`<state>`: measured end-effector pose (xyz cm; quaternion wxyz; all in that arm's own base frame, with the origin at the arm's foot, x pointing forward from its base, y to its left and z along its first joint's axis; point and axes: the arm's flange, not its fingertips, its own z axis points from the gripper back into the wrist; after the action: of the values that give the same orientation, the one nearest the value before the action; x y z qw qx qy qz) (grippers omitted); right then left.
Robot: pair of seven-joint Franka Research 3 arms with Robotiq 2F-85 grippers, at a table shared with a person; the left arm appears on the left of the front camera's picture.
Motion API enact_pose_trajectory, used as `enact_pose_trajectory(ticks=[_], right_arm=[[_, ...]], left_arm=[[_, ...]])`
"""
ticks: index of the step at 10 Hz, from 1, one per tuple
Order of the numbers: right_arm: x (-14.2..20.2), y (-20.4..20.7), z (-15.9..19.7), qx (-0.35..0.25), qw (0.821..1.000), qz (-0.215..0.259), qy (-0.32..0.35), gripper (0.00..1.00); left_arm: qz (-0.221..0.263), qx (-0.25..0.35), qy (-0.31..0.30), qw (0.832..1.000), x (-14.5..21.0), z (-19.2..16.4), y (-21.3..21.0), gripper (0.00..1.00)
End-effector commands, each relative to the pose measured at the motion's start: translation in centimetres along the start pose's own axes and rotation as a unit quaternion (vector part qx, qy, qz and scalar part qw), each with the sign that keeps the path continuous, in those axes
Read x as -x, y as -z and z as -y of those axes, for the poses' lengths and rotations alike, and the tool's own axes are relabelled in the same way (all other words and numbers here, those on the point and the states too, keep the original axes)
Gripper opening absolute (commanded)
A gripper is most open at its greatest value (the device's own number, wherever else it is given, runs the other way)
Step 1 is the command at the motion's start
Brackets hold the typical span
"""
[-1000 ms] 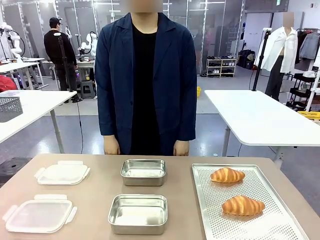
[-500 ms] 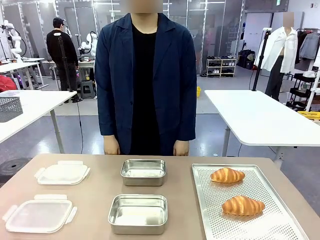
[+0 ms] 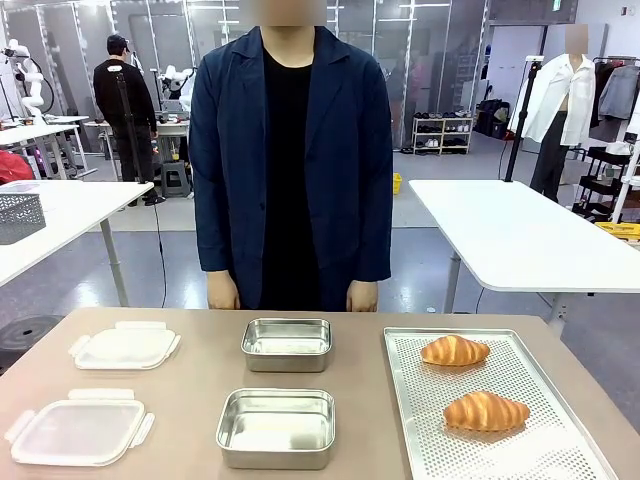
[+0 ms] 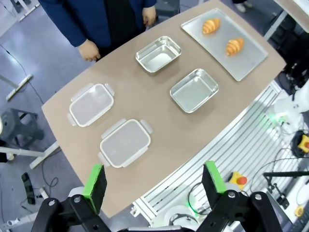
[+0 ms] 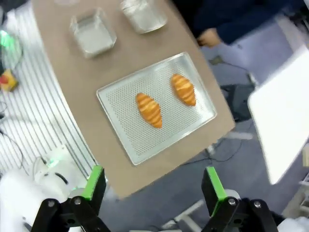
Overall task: Place the bread into the airtight container.
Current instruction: Pick up a Butter Roll and place it into an empty Airtight Container.
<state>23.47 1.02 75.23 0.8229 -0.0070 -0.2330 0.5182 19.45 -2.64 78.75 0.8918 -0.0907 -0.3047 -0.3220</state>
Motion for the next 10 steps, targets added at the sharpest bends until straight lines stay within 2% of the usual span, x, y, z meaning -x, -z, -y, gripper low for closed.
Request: enact_pose_trajectory(ticks=[1,2,3,5,7,9,10], right_arm=[[-1.3,3.1,2.6,0.008,0.989,-0.037,-0.146,1.00],[-1.8,6.2,3.1,0.010,0.980,-0.073,-0.186,1.00],[-1.7,8.8,3.1,0.007,0.971,-0.067,-0.230,1.00],[-1.1,14.9,3.0,-0.040,0.963,-0.071,-0.256,1.00],[-0.5,19.7,2.6,-0.067,0.960,-0.072,-0.263,1.00],[-0.2,22.1,2.9,-0.071,0.965,-0.063,-0.244,1.00],[-0.3,22.8,2.9,-0.078,0.968,-0.081,-0.226,1.00]], left_arm=[[-0.001,-0.002,0.007,1.000,-0.2,0.0,-0.2,1.00],[-0.001,-0.002,0.007,1.000,-0.2,0.0,-0.2,1.00],[-0.001,-0.002,0.007,1.000,-0.2,0.0,-0.2,1.00],[-0.001,-0.002,0.007,1.000,-0.2,0.0,-0.2,1.00],[-0.001,-0.002,0.007,1.000,-0.2,0.0,-0.2,1.00],[-0.001,-0.002,0.007,1.000,-0.2,0.0,-0.2,1.00],[-0.001,-0.002,0.007,1.000,-0.2,0.0,-0.2,1.00]])
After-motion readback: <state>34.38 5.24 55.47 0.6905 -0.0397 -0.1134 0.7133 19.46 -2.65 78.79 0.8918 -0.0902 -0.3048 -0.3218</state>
